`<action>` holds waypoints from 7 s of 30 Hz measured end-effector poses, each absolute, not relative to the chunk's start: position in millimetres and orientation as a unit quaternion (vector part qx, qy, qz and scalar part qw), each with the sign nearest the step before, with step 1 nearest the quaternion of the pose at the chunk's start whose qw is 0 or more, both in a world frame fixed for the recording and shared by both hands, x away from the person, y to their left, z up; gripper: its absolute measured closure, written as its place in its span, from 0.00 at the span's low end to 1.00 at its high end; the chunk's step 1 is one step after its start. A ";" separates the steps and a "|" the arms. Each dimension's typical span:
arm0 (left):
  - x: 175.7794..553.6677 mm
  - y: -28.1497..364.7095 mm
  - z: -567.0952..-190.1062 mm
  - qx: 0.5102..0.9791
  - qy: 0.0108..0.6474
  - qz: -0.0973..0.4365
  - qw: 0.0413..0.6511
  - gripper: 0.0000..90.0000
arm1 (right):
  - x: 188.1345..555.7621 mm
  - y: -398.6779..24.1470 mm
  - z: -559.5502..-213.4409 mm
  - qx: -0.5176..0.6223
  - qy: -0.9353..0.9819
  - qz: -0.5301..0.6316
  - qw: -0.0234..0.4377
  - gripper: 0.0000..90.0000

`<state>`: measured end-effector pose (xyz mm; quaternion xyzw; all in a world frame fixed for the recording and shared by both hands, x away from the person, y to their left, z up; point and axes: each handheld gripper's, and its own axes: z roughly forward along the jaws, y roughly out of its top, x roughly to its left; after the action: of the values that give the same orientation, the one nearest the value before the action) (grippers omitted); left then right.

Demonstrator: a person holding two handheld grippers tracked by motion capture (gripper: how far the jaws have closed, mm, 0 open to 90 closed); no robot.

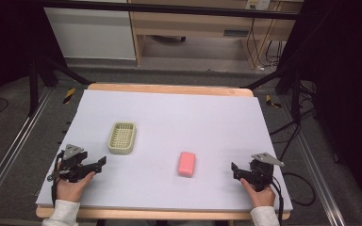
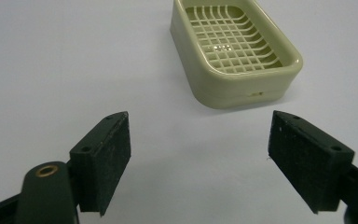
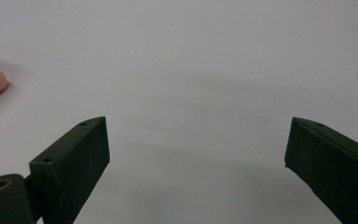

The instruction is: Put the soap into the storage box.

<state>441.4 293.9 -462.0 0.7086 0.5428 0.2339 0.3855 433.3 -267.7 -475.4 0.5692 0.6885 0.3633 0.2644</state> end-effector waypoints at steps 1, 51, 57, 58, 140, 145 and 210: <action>441.2 293.2 -461.7 0.710 0.542 0.233 0.385 0.23 | 433.2 -267.8 -475.6 0.568 0.690 0.363 0.264 0.07; 437.9 238.3 -442.4 0.742 0.493 0.211 0.403 0.25 | 432.7 -267.6 -475.1 0.568 0.690 0.363 0.265 0.07; 440.0 230.7 -438.6 0.748 0.481 0.215 0.403 0.26 | 433.2 -267.0 -475.5 0.568 0.690 0.362 0.264 0.07; 440.1 229.6 -438.0 0.749 0.480 0.215 0.402 0.26 | 433.6 -266.9 -475.8 0.568 0.691 0.361 0.265 0.07; 468.1 107.6 -424.5 0.791 0.415 0.175 0.415 0.26 | 434.9 -264.7 -476.0 0.568 0.693 0.360 0.259 0.08; 469.2 98.5 -423.8 0.794 0.411 0.174 0.414 0.26 | 435.1 -264.7 -476.1 0.567 0.694 0.359 0.260 0.08; 474.2 18.6 -452.6 0.830 0.397 0.142 0.365 0.20 | 435.4 -263.1 -476.2 0.566 0.700 0.359 0.246 0.10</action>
<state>474.2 18.6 -452.6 0.8297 0.3974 0.1420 0.3653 435.4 -263.1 -476.2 0.5661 0.7002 0.3585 0.2463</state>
